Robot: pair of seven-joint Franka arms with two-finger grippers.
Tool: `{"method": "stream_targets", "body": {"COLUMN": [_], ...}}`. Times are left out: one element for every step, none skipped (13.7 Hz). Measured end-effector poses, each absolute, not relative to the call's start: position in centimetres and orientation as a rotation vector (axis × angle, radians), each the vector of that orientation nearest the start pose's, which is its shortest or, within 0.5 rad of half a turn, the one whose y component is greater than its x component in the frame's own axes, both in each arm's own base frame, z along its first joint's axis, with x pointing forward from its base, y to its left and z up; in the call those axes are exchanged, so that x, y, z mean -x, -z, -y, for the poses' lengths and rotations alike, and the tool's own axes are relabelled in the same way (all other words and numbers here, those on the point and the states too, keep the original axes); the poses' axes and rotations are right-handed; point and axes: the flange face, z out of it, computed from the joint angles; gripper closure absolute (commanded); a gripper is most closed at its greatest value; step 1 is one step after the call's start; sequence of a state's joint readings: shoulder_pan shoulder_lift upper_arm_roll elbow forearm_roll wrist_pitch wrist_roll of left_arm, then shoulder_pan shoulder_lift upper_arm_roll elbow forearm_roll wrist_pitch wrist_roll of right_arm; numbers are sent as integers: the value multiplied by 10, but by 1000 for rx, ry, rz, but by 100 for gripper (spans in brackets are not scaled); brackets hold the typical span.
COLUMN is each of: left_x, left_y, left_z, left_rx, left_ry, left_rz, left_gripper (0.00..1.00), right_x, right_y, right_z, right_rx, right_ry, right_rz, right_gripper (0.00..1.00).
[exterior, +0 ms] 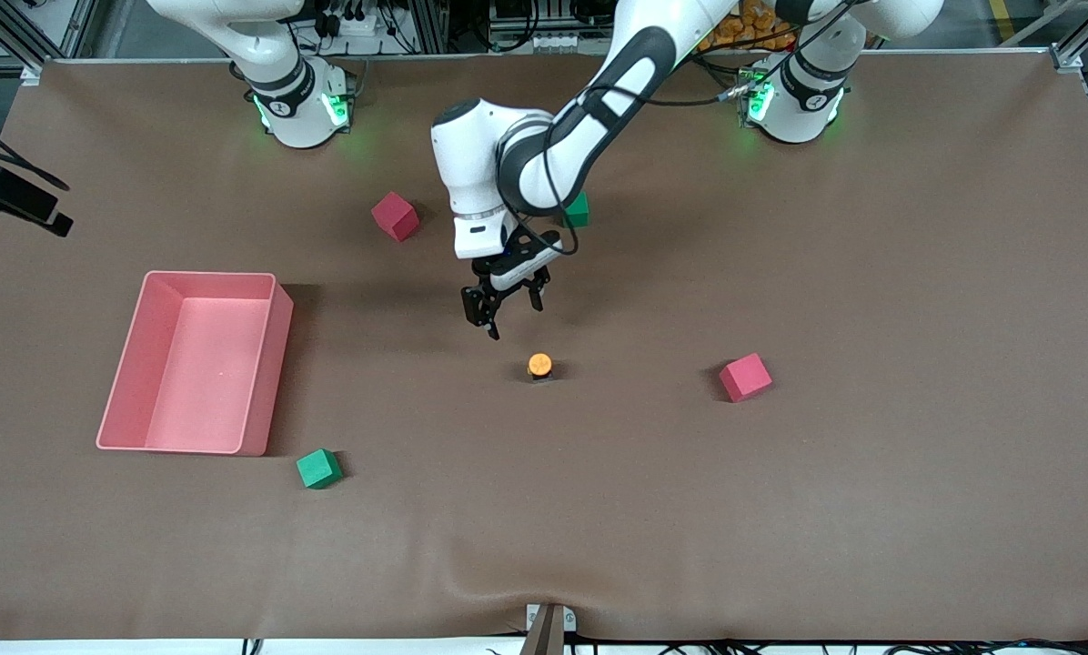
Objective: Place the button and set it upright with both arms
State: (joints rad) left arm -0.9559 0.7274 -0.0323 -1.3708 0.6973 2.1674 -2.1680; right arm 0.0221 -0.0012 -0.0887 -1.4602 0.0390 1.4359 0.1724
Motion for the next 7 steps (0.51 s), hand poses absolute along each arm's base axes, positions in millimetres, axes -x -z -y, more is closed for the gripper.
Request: {"method": "stream_targets", "body": {"left_x": [-446, -459, -472, -486, -498, -510, -521], "left_y": [-318, -338, -359, -381, -401, -419, -436], "left_z": [597, 587, 575, 561, 545, 528, 511], "left_rx": [2850, 2871, 2896, 2919, 2925, 2921, 2925], "left_ry": [846, 774, 708, 666, 649, 639, 617], "left_rz": [1239, 1260, 1272, 1273, 1268, 1260, 1249], "left_gripper": [0, 0, 0, 0, 0, 0, 0], "right_x": [-539, -539, -539, -539, -539, -539, -539], "right_y": [-665, -665, -665, -665, -665, -665, -665], "right_z": [31, 31, 31, 31, 31, 31, 31], "right_rx": [3083, 3083, 3083, 3083, 3083, 3083, 3083], "right_ry": [-39, -40, -40, -40, -40, -40, -40], "right_rz": [-362, -361, -361, -360, -360, -360, -360], "right_gripper": [0, 0, 0, 0, 0, 0, 0]}}
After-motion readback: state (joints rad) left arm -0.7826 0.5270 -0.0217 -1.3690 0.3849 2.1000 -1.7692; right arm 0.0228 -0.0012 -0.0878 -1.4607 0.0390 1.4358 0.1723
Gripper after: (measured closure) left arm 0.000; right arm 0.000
